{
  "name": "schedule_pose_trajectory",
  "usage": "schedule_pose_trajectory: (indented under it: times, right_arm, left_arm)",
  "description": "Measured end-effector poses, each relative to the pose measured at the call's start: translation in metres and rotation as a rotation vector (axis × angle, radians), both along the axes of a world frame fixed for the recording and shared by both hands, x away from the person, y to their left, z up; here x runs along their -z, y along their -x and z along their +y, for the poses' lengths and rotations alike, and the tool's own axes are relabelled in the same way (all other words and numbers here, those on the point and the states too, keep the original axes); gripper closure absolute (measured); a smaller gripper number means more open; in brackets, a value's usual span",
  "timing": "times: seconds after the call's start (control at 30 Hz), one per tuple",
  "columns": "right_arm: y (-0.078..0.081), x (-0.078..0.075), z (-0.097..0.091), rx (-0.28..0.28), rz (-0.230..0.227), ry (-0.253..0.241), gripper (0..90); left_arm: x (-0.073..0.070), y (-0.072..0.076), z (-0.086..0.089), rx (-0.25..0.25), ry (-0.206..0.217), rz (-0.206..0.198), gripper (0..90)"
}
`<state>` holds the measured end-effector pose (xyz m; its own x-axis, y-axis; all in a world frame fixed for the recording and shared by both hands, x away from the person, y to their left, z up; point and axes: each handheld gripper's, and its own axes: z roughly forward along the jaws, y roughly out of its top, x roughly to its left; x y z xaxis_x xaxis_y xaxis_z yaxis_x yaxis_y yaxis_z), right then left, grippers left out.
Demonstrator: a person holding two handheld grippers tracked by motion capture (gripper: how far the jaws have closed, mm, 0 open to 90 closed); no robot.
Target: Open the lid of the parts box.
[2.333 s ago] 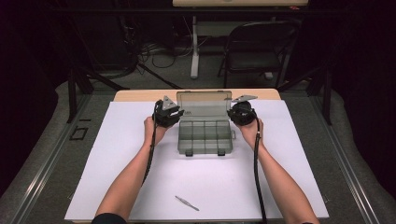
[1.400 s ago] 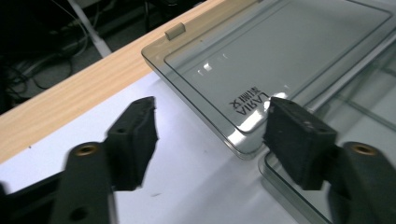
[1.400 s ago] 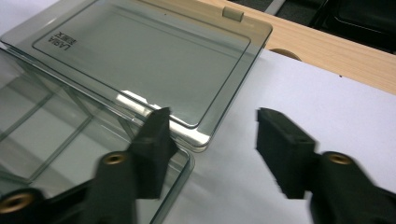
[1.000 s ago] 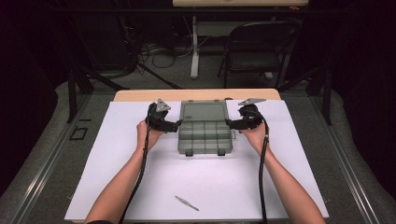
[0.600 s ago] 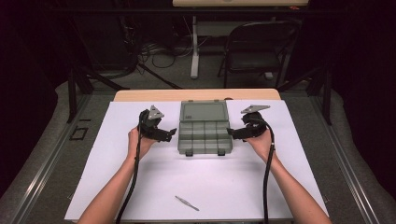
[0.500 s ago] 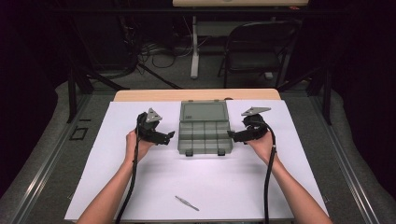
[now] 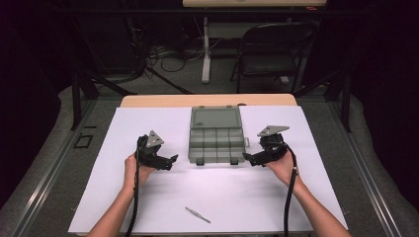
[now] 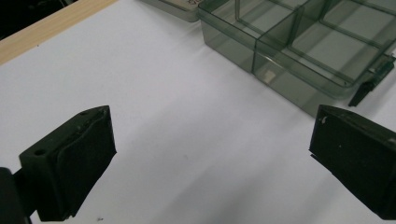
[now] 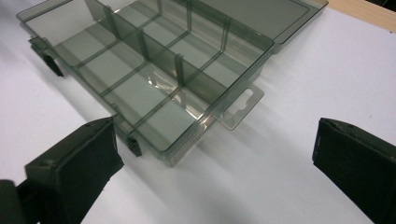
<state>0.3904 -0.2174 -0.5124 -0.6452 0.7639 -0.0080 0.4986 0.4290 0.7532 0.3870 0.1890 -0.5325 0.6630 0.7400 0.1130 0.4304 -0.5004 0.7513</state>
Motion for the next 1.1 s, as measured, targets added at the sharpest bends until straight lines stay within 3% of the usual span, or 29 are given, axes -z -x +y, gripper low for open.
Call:
schedule_pose_trajectory:
  times: [0.57,0.77,1.1]
  right_arm:
    - [0.038,0.002,0.002,-0.045,-0.006,0.000,0.0]
    - [0.046,0.000,0.004,-0.052,-0.022,-0.003,0.0]
    - [0.058,-0.001,0.007,-0.058,-0.010,-0.001,0.0]
  left_arm:
    - [-0.004,0.045,0.006,-0.007,0.000,-0.038,0.2]
    - [-0.002,0.055,0.008,-0.005,0.006,-0.030,0.2]
    - [-0.003,0.064,0.009,-0.006,0.019,-0.037,0.2]
